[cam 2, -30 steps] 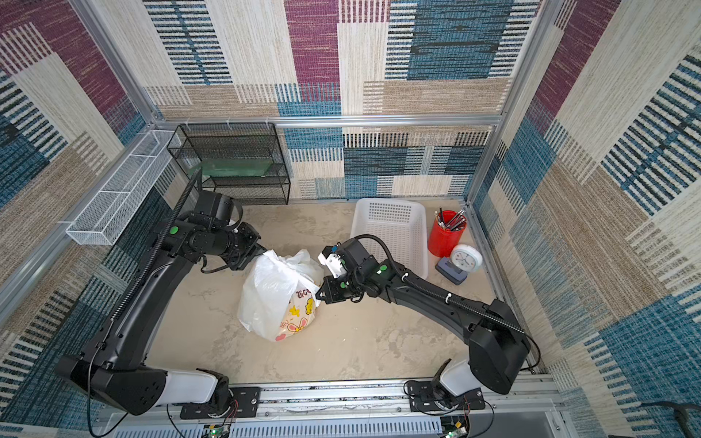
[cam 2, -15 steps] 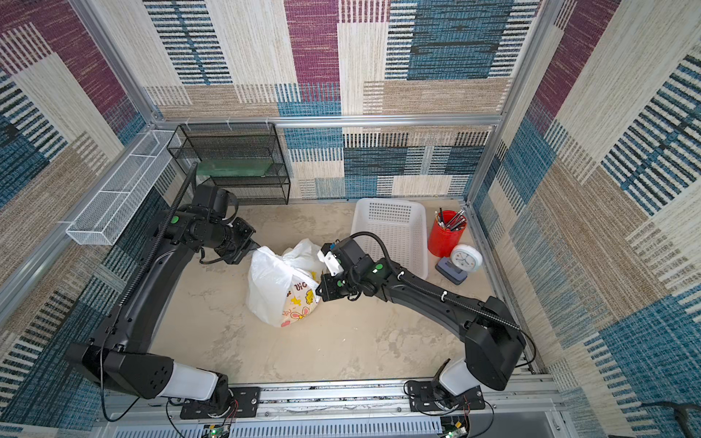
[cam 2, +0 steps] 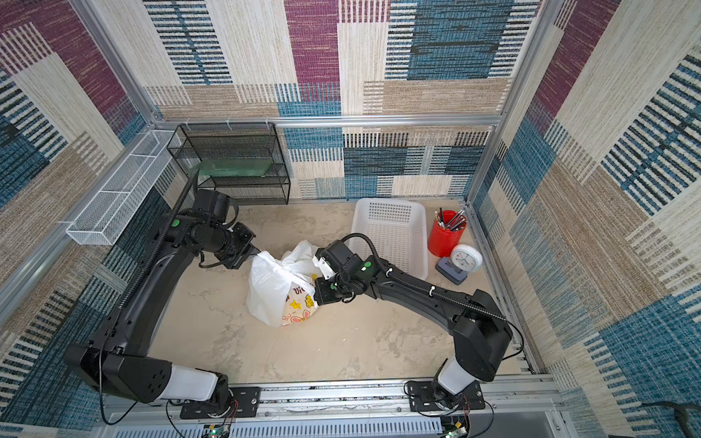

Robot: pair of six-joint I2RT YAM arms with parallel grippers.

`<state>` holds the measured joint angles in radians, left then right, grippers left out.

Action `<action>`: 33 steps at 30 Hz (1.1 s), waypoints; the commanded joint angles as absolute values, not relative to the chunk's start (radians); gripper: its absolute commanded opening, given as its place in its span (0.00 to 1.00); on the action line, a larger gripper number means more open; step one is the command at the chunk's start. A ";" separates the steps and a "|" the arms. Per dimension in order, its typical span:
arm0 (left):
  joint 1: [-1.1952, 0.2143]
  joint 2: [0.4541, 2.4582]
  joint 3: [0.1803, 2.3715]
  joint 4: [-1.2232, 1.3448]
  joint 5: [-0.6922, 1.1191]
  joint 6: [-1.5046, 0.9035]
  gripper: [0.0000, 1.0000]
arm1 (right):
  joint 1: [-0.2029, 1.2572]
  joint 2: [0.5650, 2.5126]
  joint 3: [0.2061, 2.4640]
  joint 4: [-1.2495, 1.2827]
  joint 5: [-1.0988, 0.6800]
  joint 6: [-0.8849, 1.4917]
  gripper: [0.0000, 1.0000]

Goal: Place the banana into a plastic bag & tie a knot
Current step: Tie the plastic bag at the center of the board.

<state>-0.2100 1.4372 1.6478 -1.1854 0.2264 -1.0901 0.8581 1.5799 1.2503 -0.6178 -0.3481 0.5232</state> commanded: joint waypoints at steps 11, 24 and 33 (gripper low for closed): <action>-0.211 1.442 1.674 -1.189 0.232 -1.079 0.99 | 0.865 1.578 1.244 -0.653 -0.344 0.529 0.00; -0.308 1.475 1.756 -1.276 0.077 -0.814 0.69 | 0.864 1.576 1.243 -0.652 -0.351 0.528 0.00; -0.347 1.420 1.611 -1.026 -0.059 -0.587 0.67 | 0.861 1.569 1.226 -0.640 -0.365 0.534 0.00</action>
<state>-0.3485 1.4521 1.6428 -1.1458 0.0078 -0.6975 0.8616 1.5757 1.2293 -0.6479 -0.3527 0.5270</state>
